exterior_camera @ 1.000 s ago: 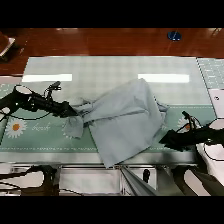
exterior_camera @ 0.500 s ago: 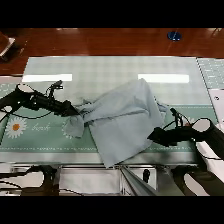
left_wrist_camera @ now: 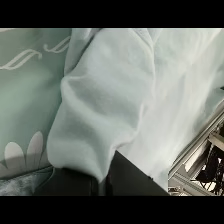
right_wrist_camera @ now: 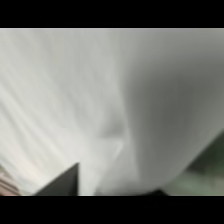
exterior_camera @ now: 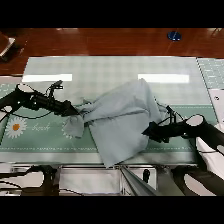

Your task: Fold the shirts.

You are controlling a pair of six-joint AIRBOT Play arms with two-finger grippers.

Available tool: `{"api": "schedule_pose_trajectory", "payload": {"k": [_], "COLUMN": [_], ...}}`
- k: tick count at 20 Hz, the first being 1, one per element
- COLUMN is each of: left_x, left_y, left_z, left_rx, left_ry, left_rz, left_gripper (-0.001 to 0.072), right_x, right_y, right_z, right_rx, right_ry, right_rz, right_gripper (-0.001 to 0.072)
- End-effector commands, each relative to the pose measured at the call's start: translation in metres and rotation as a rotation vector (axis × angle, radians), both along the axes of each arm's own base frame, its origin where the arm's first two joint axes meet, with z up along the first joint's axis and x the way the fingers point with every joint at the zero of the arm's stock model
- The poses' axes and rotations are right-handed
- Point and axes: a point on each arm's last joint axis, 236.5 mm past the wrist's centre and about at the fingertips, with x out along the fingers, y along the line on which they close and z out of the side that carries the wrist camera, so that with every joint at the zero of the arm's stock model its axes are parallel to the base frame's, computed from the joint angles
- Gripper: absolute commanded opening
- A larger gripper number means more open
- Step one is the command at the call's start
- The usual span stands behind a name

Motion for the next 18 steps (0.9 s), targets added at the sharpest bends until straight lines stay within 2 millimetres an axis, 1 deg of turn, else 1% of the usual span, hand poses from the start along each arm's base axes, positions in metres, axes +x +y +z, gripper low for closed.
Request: {"api": "schedule_pose_trajectory", "payload": {"k": [1, 2, 3, 5, 6, 7, 8, 9, 10, 11, 12, 13, 14, 15, 16, 17, 18], "left_x": [0.003, 0.008, 0.014, 0.039, 0.057, 0.073, 0.088, 0.099, 0.105, 0.105, 0.1, 0.089, 0.073, 0.054, 0.035, 0.014, -0.005], "left_y": [-0.005, -0.008, -0.01, -0.012, -0.011, -0.011, -0.012, -0.012, -0.011, -0.009, -0.007, -0.005, -0.001, 0.005, 0.013, 0.025, 0.037], "left_z": [0.005, 0.014, 0.029, 0.077, 0.109, 0.145, 0.19, 0.235, 0.283, 0.327, 0.374, 0.417, 0.461, 0.499, 0.527, 0.549, 0.562], "left_rx": [-0.027, -0.055, -0.087, -0.145, -0.163, -0.188, -0.219, -0.242, -0.247, -0.24, -0.234, -0.226, -0.216, -0.198, -0.157, -0.089, -0.009], "left_ry": [-0.002, -0.009, -0.029, -0.127, -0.206, -0.302, -0.414, -0.524, -0.65, -0.766, -0.892, -1.017, -1.146, -1.264, -1.366, -1.455, -1.519], "left_rz": [0.016, 0.017, 0.012, 0.015, 0.041, 0.06, 0.089, 0.12, 0.152, 0.179, 0.21, 0.232, 0.262, 0.296, 0.33, 0.374, 0.422], "left_gripper": [0.0024, 0.0025, 0.0024, 0.0024, 0.0024, 0.0024, 0.0024, 0.0024, 0.0024, 0.0024, 0.0024, 0.0024, 0.0024, 0.0024, 0.0024, 0.0024, 0.0024], "right_x": [0.034, 0.045, 0.059, 0.099, 0.123, 0.146, 0.167, 0.182, 0.192, 0.192, 0.186, 0.173, 0.159, 0.143, 0.125, 0.107, 0.09], "right_y": [0.019, 0.024, 0.025, 0.016, 0.007, -0.004, -0.014, -0.021, -0.028, -0.028, -0.028, -0.027, -0.026, -0.026, -0.026, -0.029, -0.034], "right_z": [0.014, 0.026, 0.04, 0.088, 0.122, 0.159, 0.205, 0.251, 0.303, 0.35, 0.395, 0.434, 0.463, 0.486, 0.505, 0.518, 0.524], "right_rx": [0.1, 0.124, 0.127, 0.101, 0.06, 0.007, -0.053, -0.106, -0.157, -0.18, -0.197, -0.215, -0.228, -0.245, -0.263, -0.289, -0.331], "right_ry": [-0.086, -0.128, -0.169, -0.298, -0.376, -0.457, -0.555, -0.656, -0.769, -0.87, -0.966, -1.047, -1.112, -1.169, -1.221, -1.259, -1.275], "right_rz": [0.031, 0.064, 0.089, 0.143, 0.162, 0.173, 0.181, 0.19, 0.193, 0.202, 0.216, 0.234, 0.247, 0.256, 0.26, 0.257, 0.257], "right_gripper": [0.0016, 0.0019, 0.0018, 0.0018, 0.0018, 0.0018, 0.0018, 0.0018, 0.0018, 0.0018, 0.0018, 0.0018, 0.0018, 0.0018, 0.0018, 0.0018, 0.0018]}}
